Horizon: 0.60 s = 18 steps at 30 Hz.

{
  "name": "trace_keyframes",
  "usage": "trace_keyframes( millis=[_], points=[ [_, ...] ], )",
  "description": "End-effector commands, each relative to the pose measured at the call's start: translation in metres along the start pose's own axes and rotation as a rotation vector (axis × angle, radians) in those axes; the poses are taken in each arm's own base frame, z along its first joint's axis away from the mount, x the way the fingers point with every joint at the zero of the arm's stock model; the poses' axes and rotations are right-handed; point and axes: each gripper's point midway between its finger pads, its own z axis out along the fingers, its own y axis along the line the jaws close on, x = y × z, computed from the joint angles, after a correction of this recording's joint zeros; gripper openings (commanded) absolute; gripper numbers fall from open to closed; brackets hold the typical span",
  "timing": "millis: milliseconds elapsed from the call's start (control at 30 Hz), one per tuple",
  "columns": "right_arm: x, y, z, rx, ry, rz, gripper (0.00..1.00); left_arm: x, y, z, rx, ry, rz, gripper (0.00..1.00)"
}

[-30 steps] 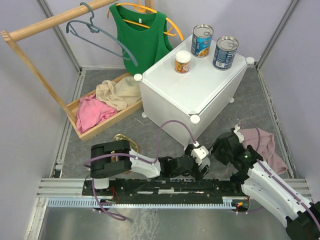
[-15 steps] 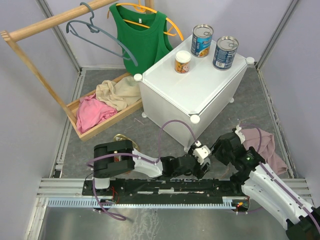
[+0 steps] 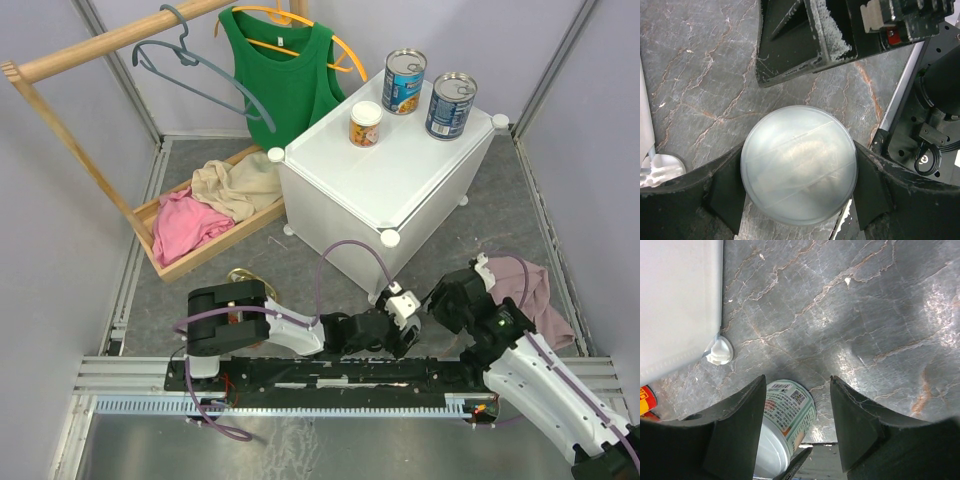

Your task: Place and organize the canned foods onto the counter

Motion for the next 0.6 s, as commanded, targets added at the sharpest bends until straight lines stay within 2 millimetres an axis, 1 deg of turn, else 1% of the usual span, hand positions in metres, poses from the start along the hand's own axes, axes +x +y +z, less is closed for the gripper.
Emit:
trace_keyframes(
  millis=[0,200,400,533,567],
  points=[
    [-0.018,0.012,-0.013,-0.024,-0.067,0.022,0.62,-0.031,-0.012,-0.006,0.057,-0.099,-0.009,0.03],
    [-0.027,0.015,-0.021,-0.024,-0.095,0.027,0.62,-0.036,-0.02,-0.015,0.093,-0.101,0.009,0.03],
    [-0.034,0.016,-0.031,-0.031,-0.128,0.038,0.62,-0.051,-0.026,-0.032,0.095,-0.135,0.033,0.03],
    [-0.038,0.015,-0.036,-0.03,-0.145,0.04,0.62,-0.06,-0.04,-0.047,0.107,-0.156,0.055,0.03],
    [-0.038,0.014,-0.036,-0.03,-0.146,0.038,0.62,-0.06,-0.044,-0.052,0.107,-0.153,0.072,0.03]
  ],
)
